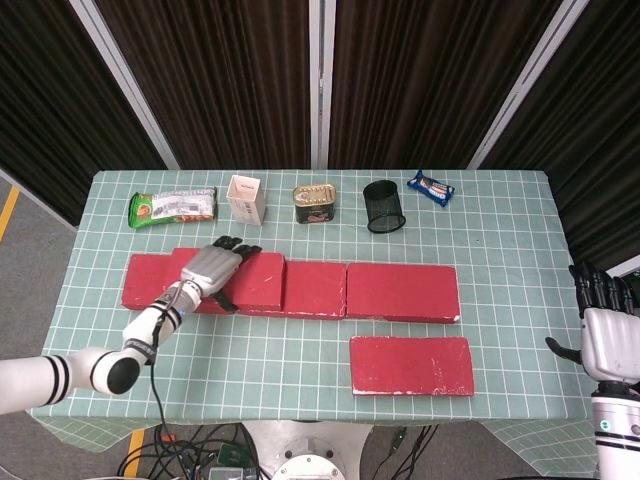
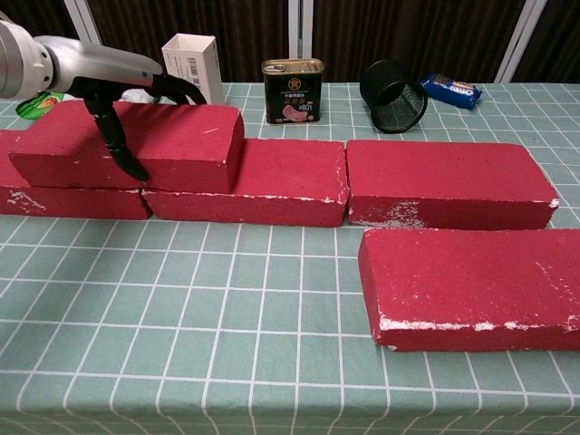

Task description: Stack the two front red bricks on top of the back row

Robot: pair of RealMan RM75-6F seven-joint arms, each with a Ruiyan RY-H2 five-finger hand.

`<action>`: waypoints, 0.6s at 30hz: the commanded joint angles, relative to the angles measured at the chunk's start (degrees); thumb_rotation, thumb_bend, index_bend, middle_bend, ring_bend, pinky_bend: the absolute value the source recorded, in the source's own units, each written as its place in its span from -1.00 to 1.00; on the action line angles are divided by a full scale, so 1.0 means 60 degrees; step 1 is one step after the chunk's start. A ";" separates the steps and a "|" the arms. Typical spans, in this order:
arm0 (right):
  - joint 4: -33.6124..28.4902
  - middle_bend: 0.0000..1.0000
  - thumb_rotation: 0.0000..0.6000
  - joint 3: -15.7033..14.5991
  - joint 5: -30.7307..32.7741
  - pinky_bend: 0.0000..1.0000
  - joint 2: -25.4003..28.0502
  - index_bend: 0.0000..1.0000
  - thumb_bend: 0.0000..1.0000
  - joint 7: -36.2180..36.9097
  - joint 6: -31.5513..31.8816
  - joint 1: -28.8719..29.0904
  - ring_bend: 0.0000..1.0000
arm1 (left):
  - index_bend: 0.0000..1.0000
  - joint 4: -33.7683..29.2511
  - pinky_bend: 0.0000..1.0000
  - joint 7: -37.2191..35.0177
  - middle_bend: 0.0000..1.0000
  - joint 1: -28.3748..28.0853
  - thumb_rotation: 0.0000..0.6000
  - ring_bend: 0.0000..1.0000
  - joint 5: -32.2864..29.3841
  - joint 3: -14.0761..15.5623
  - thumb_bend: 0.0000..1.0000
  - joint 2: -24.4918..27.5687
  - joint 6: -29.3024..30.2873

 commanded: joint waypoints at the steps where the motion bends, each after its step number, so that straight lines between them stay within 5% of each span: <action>1: -0.0002 -1.00 1.00 -0.0001 0.0007 -1.00 0.0001 -1.00 -1.00 -0.0008 -0.0007 0.0004 -1.00 | -0.82 0.0019 -1.00 -0.0021 -0.64 -0.0009 1.00 -1.00 0.0010 0.0017 -0.93 0.0006 -0.0031; 18: -0.0018 -1.00 1.00 -0.0007 0.0064 -1.00 -0.0005 -1.00 -1.00 -0.0059 -0.0036 0.0024 -1.00 | -0.82 0.0025 -1.00 -0.0307 -0.65 0.0004 1.00 -1.00 0.0300 0.0007 -0.93 -0.0023 -0.0048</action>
